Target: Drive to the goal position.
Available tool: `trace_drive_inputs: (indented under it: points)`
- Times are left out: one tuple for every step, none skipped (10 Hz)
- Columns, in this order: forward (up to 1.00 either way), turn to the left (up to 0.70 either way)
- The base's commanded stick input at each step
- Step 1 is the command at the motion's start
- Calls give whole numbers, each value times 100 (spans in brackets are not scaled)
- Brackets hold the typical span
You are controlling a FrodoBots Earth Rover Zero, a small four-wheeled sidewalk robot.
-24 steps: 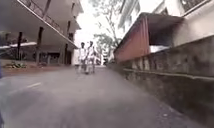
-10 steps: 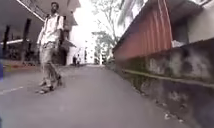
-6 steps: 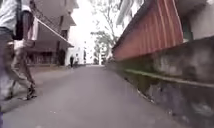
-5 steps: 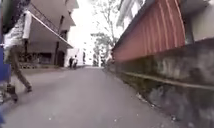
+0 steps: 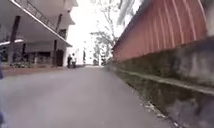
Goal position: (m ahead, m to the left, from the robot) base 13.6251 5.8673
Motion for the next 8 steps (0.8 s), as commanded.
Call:
trace_drive_inputs:
  points:
    - [100, 0]
    - [100, 0]
    - [100, 0]
    - [100, 0]
    - [100, 0]
    - [100, 0]
    - [100, 0]
    - [100, 0]
